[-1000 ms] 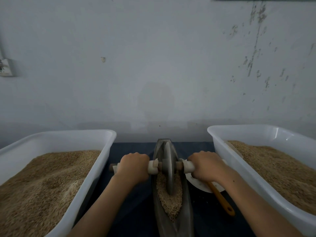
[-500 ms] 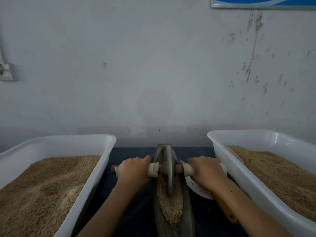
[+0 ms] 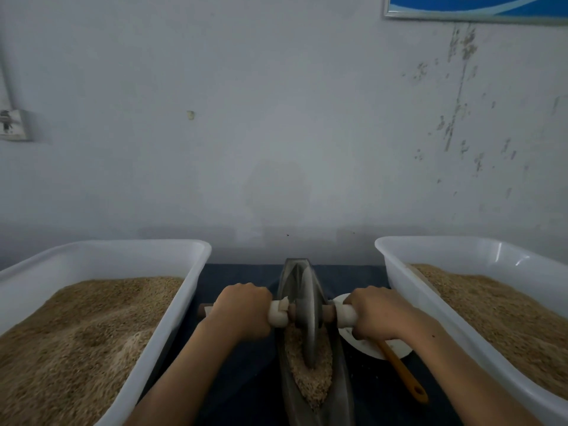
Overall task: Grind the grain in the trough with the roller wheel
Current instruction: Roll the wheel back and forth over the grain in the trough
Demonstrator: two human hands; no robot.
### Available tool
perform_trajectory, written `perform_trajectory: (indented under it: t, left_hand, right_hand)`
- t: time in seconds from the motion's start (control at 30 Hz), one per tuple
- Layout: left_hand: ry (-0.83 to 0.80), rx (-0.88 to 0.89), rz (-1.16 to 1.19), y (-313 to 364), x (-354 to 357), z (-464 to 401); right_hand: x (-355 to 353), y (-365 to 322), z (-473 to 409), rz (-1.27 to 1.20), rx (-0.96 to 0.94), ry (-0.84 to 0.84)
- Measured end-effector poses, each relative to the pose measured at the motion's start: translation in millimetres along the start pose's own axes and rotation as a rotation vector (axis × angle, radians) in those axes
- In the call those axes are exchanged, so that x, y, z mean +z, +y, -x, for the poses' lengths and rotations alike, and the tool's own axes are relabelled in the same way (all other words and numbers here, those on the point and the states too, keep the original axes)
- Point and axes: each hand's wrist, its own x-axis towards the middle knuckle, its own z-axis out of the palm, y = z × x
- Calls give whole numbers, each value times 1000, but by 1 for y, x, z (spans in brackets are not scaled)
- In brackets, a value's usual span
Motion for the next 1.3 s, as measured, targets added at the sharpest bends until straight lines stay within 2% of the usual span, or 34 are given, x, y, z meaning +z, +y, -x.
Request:
perform_trajectory:
  t: [0.07, 0.17, 0.37, 0.5, 0.6, 0.73, 0.8, 0.87, 0.93, 1.0, 1.13, 1.2, 1.3]
  left_hand:
    - [-40, 22, 2, -2, -1, 1]
    - [-11, 11, -2, -2, 1, 2]
    - [221, -59, -28, 5, 8, 5]
    - [278, -86, -41, 7, 11, 8]
    - [223, -73, -45, 7, 8, 6]
    - [55, -29, -25, 5, -2, 3]
    - [-54, -23, 28, 3, -5, 3]
    - [-95, -35, 49, 1, -5, 3]
    - [-54, -54, 30, 2, -3, 3]
    - [57, -73, -32, 5, -1, 3]
    - [288, -87, -92, 7, 9, 2]
    - [305, -96, -66, 6, 12, 3]
    - [292, -98, -51, 5, 12, 3]
  right_hand:
    - [0, 1, -1, -2, -7, -22]
    - [3, 0, -3, 17, -8, 43]
    - [18, 0, -7, 42, -2, 342]
    - [23, 0, -9, 73, 3, 413]
    - [18, 2, -6, 81, -17, 323]
    - [3, 4, 1, 23, -45, 61]
    - [-2, 4, 2, 11, -53, 3]
    - [-3, 3, 1, 33, -62, -6]
    - [-1, 4, -2, 37, -55, 15]
    - [4, 5, -4, 18, -35, 57]
    - [18, 5, -10, 34, -6, 307]
    - [23, 4, -12, 41, -3, 406]
    - [23, 4, -12, 38, -19, 413]
